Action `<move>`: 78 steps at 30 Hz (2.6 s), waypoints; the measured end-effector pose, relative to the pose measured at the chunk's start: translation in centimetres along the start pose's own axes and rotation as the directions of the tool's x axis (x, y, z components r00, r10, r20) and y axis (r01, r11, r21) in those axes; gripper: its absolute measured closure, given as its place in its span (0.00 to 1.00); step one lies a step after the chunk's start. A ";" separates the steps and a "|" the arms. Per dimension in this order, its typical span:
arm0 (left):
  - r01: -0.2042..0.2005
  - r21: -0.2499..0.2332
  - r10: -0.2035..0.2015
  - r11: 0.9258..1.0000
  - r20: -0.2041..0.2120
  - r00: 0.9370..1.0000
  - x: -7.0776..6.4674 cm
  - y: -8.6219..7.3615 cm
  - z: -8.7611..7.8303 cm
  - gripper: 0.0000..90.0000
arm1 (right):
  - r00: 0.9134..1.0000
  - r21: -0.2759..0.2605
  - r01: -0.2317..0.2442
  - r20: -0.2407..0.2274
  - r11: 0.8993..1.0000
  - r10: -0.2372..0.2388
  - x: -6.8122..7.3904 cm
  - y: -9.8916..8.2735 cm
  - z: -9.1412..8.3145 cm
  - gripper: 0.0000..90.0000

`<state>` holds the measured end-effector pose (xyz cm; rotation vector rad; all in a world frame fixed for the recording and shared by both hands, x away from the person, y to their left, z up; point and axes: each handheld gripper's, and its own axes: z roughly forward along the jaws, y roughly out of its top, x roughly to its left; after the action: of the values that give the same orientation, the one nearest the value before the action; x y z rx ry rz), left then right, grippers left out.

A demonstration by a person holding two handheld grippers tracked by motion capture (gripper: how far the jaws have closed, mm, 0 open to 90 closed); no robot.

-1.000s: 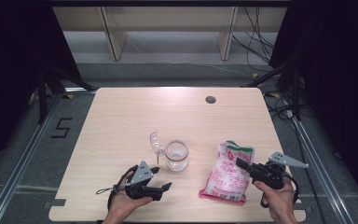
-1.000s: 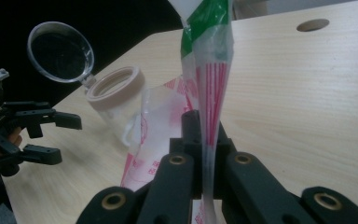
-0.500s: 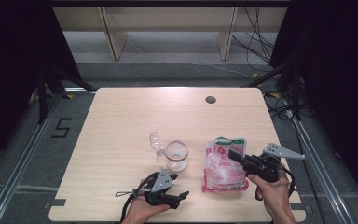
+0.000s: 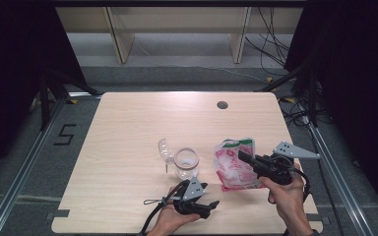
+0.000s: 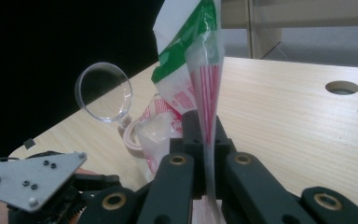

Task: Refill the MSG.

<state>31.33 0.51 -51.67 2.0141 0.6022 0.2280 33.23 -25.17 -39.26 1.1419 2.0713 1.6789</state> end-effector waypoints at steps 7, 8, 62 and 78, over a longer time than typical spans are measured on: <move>0.003 -0.007 -0.003 1.000 -0.024 1.000 -0.4 1.0 1.3 0.33 | 1.000 -0.022 0.029 -0.005 0.999 -0.029 0.5 1.1 0.2 1.00; -0.007 -0.013 0.007 1.000 -0.051 0.999 -0.6 1.1 1.4 0.34 | 1.000 -0.009 -0.004 -0.017 1.000 0.003 0.9 1.4 0.1 1.00; 0.101 -0.306 -0.179 0.947 -0.236 0.955 -1.3 3.3 5.2 0.80 | 0.988 0.086 0.154 0.004 0.984 -0.154 4.4 7.7 6.3 1.00; 0.095 -0.336 -0.166 0.937 -0.189 0.968 -0.6 3.1 5.5 0.81 | 0.980 0.156 0.192 0.017 0.969 -0.197 5.3 8.3 9.6 1.00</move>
<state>34.04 -5.22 -51.70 1.6348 0.7790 0.4393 39.08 -14.24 -33.26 0.9638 2.2437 1.4236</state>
